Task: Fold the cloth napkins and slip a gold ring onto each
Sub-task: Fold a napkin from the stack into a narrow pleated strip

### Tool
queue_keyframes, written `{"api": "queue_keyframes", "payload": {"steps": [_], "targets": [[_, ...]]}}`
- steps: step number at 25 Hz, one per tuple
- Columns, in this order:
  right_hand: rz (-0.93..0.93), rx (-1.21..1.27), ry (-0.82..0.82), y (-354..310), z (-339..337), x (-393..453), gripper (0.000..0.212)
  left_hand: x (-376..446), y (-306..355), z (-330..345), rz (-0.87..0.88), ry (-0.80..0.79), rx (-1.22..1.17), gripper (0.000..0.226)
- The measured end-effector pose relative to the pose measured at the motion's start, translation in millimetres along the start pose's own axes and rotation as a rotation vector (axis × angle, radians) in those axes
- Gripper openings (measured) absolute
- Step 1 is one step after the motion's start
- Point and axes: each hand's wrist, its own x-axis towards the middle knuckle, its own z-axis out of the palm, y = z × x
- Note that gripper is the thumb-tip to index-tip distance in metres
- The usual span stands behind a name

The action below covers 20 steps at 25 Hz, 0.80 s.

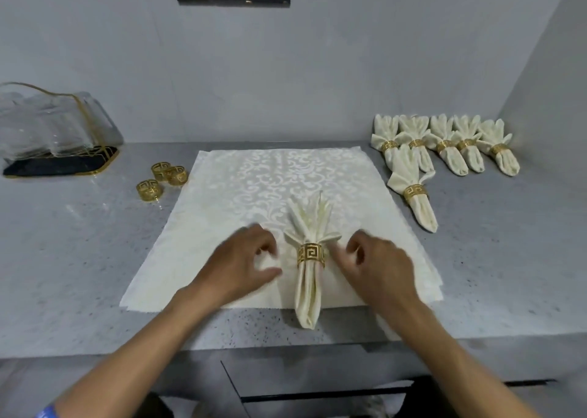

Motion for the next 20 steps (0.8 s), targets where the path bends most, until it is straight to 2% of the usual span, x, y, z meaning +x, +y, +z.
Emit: {"api": "queue_keyframes", "payload": {"steps": [2,4,6,9,12,14,17,20], "targets": [[-0.019,-0.132,-0.114,-28,1,-16,0.064,3,17,14,0.082,-0.096,0.028,0.014],[-0.003,-0.166,-0.171,-39,3,-21,0.056,6,32,26,0.042,-0.098,-0.014,0.012],[0.005,-0.174,-0.166,-32,4,-17,0.043,9,45,36,0.004,-0.106,-0.025,0.021],[0.009,-0.160,-0.103,-5,-6,-5,0.032,29,60,50,0.027,-0.147,0.059,0.029],[0.059,-0.099,0.011,33,-29,4,0.035,61,57,73,0.065,-0.127,0.192,0.034],[0.099,-0.094,0.122,62,-52,11,0.036,72,55,85,0.033,-0.150,0.200,0.042],[0.160,-0.102,0.272,116,-87,42,0.035,71,57,100,0.041,0.003,0.158,0.049],[0.213,-0.110,0.354,159,-99,91,0.036,68,59,106,0.052,0.054,0.142,0.048]]}}
